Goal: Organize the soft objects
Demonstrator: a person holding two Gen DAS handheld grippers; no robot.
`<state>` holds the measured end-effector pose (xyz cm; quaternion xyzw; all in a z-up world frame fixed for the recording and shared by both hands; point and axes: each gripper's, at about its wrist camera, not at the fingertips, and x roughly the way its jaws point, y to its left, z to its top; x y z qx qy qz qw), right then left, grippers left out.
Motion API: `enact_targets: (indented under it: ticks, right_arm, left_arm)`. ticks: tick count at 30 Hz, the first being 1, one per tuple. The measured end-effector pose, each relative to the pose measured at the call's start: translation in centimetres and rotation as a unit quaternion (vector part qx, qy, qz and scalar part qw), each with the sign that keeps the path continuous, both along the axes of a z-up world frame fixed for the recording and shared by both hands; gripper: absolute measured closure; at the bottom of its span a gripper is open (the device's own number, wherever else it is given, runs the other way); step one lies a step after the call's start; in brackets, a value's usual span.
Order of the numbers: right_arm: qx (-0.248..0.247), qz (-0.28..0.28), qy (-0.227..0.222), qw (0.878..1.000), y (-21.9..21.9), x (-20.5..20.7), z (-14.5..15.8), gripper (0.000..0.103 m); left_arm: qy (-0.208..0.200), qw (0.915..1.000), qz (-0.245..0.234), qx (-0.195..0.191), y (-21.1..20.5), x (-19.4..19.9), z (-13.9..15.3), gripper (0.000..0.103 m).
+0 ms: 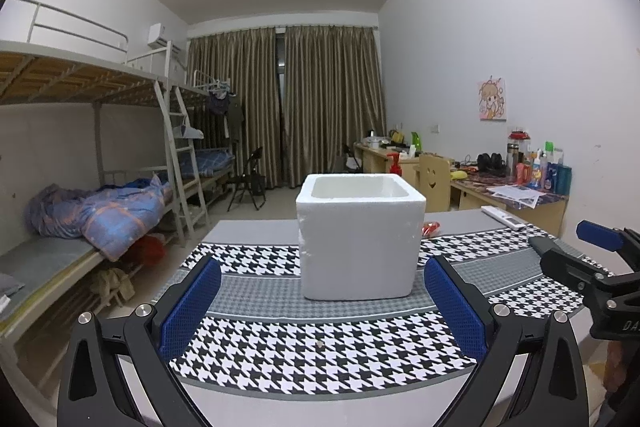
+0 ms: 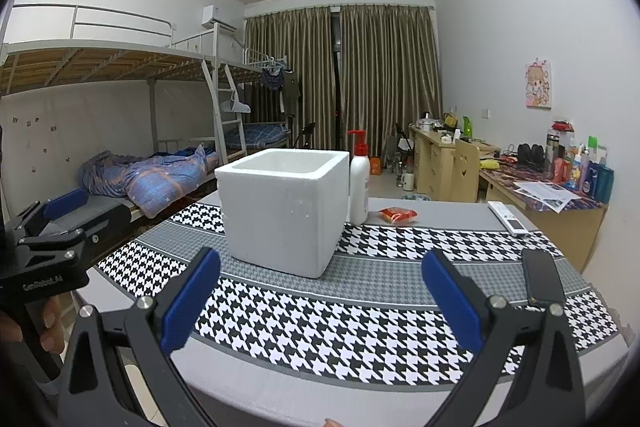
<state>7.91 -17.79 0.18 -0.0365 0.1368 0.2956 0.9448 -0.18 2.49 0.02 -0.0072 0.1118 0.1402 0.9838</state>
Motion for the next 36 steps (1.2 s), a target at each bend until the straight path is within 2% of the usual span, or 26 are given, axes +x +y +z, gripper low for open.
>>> enact_targets:
  ticks: [23, 36]
  right_arm:
    - [0.004, -0.001, 0.0, 1.0, -0.7, -1.8, -0.9, 0.001]
    - [0.002, -0.002, 0.005, 1.0, -0.8, -1.7, -1.3, 0.001]
  left_arm:
    - [0.0, 0.9999, -0.014, 0.003, -1.5, -2.4, -0.8, 0.001]
    - [0.006, 0.9998, -0.018, -0.001, -1.5, -2.5, -1.5, 0.001]
